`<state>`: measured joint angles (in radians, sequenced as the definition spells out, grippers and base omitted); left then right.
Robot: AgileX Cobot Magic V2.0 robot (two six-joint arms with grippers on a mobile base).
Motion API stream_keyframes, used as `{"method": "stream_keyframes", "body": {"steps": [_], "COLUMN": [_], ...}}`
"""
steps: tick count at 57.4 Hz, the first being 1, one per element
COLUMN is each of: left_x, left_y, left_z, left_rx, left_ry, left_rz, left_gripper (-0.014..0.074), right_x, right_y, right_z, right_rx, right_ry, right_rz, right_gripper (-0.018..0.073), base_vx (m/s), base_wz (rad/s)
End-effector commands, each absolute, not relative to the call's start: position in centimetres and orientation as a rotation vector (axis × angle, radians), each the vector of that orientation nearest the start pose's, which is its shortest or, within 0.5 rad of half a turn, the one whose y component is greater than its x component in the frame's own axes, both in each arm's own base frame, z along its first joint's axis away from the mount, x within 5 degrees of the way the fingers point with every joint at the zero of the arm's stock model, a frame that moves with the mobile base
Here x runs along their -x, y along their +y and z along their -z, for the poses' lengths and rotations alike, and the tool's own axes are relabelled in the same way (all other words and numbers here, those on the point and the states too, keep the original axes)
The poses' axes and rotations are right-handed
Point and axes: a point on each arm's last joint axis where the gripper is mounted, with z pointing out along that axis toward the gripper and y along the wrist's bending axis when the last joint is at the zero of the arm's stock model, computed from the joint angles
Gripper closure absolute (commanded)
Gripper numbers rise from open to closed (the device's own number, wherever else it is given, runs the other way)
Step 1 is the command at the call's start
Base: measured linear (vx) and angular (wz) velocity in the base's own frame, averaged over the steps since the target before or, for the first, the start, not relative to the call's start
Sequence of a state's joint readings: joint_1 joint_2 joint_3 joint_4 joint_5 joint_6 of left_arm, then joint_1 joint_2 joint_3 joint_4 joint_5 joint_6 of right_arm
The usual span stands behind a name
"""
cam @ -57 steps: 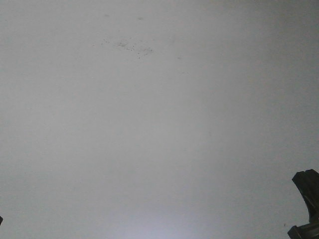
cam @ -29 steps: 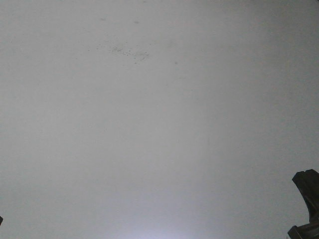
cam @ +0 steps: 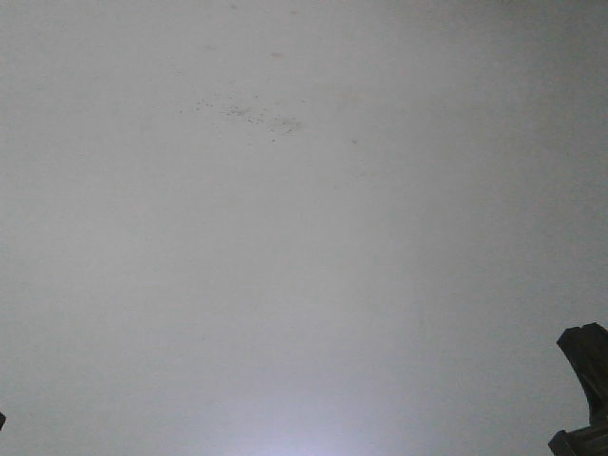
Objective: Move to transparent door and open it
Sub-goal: 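Drive the base forward and turn toward the glass door, then drive up to the white-framed glass door beside the wooden box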
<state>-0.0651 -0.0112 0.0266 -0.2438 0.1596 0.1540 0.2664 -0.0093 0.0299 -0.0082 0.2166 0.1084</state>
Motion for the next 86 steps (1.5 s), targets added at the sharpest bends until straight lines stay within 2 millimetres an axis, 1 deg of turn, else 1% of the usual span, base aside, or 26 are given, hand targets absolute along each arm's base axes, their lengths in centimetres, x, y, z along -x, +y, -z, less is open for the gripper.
{"method": "stream_keyframes", "body": {"steps": [1,23,48,65,86], "left_x": [-5.67,-5.67,-5.67,-5.67,-5.67], "left_y": [-0.54,-0.54,-0.54,-0.54,-0.54], "left_z": [-18.86,-18.86,-18.86,-18.86,-18.86], "left_rx": [0.018,0.018,0.018,0.018,0.018], "left_ry": [1.591,1.591,1.591,1.591,1.591], "left_rz": [0.149,0.149,0.149,0.149,0.149], "left_gripper": [0.0593,0.0593,0.0593,0.0593,0.0593], "right_x": [-5.44,-5.44,-5.44,-5.44,-5.44], "right_y": [1.43,1.43,1.42,1.42,1.42], "right_z": [-18.81,-18.80,-18.70,-18.70,-18.70], "right_rx": [0.140,0.140,0.141,0.141,0.141], "right_ry": [1.634,1.634,1.645,1.645,1.645], "right_rz": [-0.264,-0.264,-0.263,-0.263,-0.263], "right_gripper": [0.0566,0.0566,0.0566,0.0566,0.0566], "base_vx": [0.42,0.43,0.47,0.48,0.47], "base_wz": [0.17,0.25,0.40,0.50,0.67]}}
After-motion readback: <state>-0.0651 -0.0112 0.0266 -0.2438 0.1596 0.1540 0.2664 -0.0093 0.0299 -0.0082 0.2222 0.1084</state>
